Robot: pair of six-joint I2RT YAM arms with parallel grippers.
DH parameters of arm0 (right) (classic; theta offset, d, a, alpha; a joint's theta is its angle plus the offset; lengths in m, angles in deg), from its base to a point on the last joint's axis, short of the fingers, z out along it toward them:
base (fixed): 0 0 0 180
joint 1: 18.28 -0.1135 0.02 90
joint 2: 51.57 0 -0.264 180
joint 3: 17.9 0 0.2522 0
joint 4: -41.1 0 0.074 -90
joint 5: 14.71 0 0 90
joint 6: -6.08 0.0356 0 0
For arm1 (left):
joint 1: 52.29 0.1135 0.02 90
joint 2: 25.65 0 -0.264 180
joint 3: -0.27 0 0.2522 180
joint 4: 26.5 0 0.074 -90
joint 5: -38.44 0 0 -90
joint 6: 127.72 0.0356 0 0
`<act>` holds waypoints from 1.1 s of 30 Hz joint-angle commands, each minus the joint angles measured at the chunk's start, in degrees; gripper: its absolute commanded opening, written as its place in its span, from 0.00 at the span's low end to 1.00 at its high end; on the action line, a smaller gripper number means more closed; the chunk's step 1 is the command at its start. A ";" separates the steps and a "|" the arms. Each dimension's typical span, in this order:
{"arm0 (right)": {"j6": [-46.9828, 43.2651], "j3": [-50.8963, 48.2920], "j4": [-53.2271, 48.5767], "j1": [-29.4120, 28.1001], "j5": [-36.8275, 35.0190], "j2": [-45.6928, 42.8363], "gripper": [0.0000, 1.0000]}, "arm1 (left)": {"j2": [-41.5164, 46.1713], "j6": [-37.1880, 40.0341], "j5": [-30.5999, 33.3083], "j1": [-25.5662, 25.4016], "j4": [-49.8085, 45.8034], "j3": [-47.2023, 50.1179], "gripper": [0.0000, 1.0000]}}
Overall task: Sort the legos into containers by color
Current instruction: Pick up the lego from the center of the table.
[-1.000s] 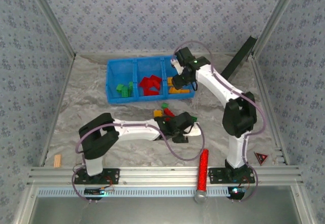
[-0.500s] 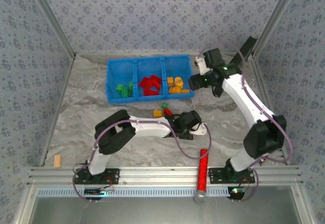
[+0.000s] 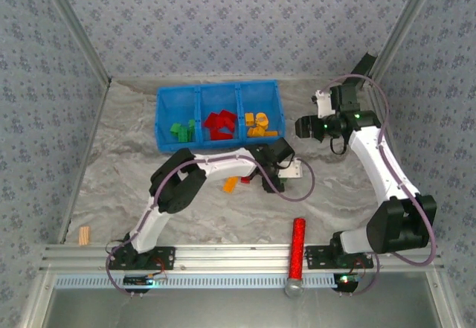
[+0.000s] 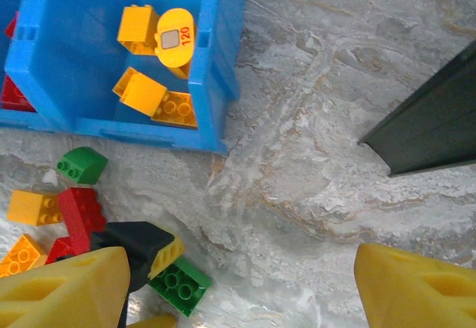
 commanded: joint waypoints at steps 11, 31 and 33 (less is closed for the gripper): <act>0.50 0.28 0.20 0.90 1.16 1.15 0.81 | -4.16 -1.65 -7.76 0.61 -10.13 -0.93 0.60; 1.30 -0.53 -0.79 0.94 2.54 -0.26 0.81 | 16.07 -21.34 -12.30 0.97 -5.80 14.85 0.19; 2.17 -1.26 -0.64 0.81 3.39 -0.56 0.81 | 21.42 -22.98 -12.34 2.45 -5.12 16.68 0.19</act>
